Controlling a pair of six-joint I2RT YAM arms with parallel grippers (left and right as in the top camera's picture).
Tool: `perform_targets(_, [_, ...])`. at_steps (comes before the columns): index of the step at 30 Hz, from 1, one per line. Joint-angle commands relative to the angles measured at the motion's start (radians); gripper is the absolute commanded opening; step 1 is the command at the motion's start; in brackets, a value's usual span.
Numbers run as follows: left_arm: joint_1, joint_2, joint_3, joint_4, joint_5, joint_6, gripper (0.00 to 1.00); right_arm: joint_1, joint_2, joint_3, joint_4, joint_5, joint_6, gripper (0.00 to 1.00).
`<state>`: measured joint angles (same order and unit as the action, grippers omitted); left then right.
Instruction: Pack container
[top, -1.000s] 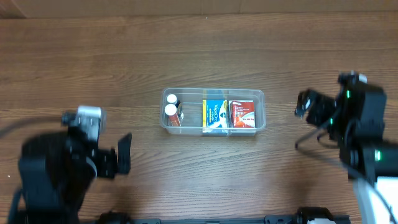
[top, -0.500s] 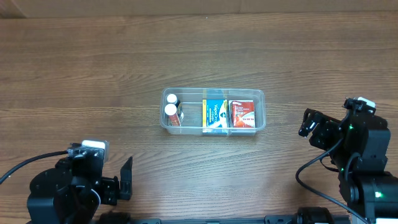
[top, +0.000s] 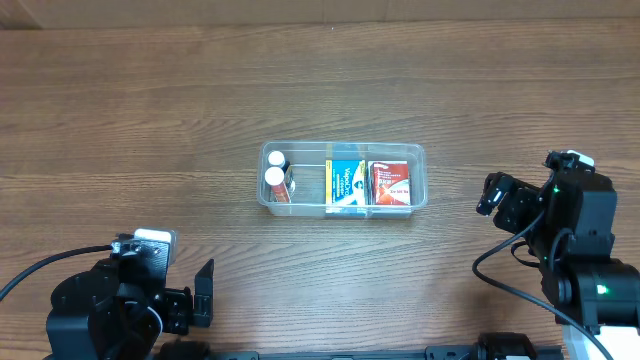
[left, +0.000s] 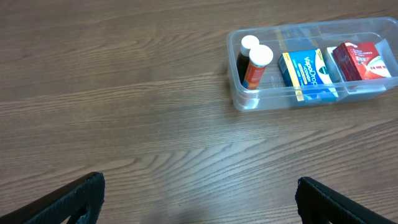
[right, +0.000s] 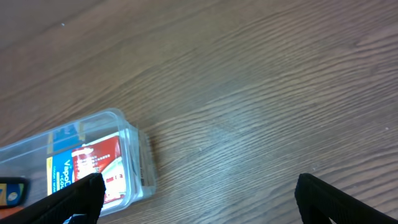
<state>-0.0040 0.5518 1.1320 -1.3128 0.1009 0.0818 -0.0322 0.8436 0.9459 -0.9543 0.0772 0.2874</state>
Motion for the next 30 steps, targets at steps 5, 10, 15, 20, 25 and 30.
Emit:
perform_targets(5, [0.003, -0.004, -0.007, 0.001, -0.007, 0.016, 1.0, -0.001, -0.047, -0.004, -0.058, 0.106, -0.003, 1.0])
perform_targets(10, [0.003, -0.004, -0.007, 0.001, -0.007, 0.016, 1.0, -0.001, -0.115, -0.004, -0.065, 0.105, -0.003, 1.0])
perform_targets(15, [0.003, -0.004, -0.007, 0.001, -0.007, 0.016, 1.0, -0.001, -0.225, -0.029, -0.041, 0.042, -0.076, 1.0])
perform_targets(20, [0.003, -0.004, -0.007, 0.001, -0.007, 0.016, 1.0, -0.001, -0.359, -0.149, 0.098, -0.048, -0.209, 1.0])
perform_targets(25, [0.003, -0.004, -0.007, 0.001, -0.007, 0.016, 1.0, 0.0, -0.524, -0.332, 0.25, -0.105, -0.217, 1.0])
perform_targets(30, [0.003, -0.004, -0.007, 0.001, -0.007, 0.016, 1.0, 0.033, -0.639, -0.51, 0.479, -0.129, -0.218, 1.0])
